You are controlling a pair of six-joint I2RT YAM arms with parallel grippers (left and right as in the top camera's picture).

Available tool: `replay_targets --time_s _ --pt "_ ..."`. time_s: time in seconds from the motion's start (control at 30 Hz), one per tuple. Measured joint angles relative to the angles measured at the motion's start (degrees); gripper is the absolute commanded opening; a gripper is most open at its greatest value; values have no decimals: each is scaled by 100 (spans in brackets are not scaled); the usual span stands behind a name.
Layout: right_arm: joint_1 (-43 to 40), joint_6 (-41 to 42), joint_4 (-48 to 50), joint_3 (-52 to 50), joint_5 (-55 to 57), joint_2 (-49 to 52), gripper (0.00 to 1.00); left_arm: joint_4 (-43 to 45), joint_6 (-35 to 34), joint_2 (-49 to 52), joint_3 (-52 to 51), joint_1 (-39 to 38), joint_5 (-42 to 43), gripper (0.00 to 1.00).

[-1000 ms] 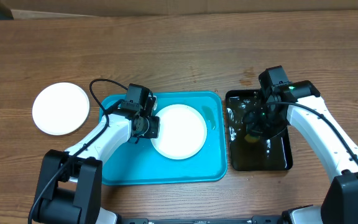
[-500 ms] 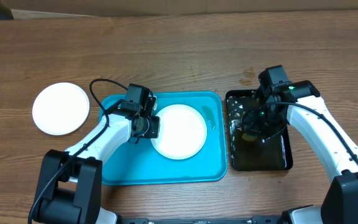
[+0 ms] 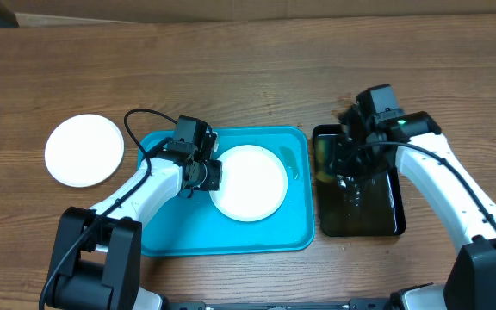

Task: Clean dirty plates on tray and stack at the side
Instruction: 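Scrub the white plate again with the sponge in right gripper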

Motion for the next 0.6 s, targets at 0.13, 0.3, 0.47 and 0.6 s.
replay_targets --time_s 0.13,0.3,0.47,0.6 --pt "597 -52 601 0 -671 0 4 9 0 0 0 0 0 4" --pt "1467 151 981 0 -612 0 4 9 0 0 0 0 2 4" --pt "2223 647 1191 0 251 15 4 11 0 0 0 0 0 4" --pt "2546 999 1469 0 627 258 4 9 0 0 0 0 0 4"
